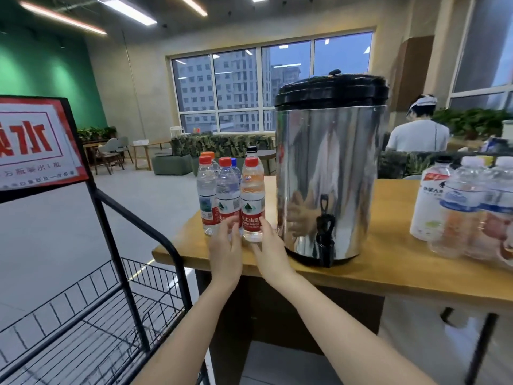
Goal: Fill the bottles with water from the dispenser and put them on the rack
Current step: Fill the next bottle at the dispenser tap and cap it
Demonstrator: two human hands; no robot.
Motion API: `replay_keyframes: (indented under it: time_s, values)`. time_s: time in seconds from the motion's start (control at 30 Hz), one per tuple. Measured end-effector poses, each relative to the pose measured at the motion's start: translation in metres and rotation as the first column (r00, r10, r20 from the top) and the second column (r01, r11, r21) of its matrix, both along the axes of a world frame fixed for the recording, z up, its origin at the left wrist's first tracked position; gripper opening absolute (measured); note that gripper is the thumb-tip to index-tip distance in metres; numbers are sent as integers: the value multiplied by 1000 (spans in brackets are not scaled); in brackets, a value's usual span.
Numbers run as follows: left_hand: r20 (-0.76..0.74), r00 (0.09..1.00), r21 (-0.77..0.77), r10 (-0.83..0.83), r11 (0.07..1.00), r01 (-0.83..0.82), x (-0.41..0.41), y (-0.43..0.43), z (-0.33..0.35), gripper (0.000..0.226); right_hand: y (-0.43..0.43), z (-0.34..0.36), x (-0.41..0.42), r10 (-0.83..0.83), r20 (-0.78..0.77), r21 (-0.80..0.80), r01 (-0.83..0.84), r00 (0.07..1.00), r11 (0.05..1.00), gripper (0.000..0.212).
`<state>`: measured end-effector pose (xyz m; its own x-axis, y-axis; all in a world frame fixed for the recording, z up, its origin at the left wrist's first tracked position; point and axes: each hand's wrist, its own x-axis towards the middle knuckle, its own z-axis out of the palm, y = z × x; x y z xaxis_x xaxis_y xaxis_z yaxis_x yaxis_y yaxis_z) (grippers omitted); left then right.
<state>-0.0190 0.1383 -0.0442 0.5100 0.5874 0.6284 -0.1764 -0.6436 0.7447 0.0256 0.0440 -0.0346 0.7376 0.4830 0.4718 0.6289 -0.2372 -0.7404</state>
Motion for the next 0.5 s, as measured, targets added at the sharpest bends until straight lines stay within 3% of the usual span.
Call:
replay_keyframes:
  time_s: [0.13, 0.27, 0.4, 0.5]
  values:
    - [154, 985, 91, -76, 994, 62, -29, -56, 29, 18, -69, 15, -37, 22, 155, 0, -22, 988, 1000, 50]
    - [282, 944, 203, -173, 972, 118, -46, -124, 53, 22, -148, 24, -53, -56, 306, 10, 56, 950, 998, 40]
    - [279, 900, 270, -334, 927, 261, -33, -196, 60, 20, -222, 26, -35, -189, 304, 48, 183, 934, 982, 40]
    - [216, 882, 217, -419, 901, 375, -4, -241, 53, 19, -270, 21, -8, -300, 264, 34, 302, 917, 953, 41]
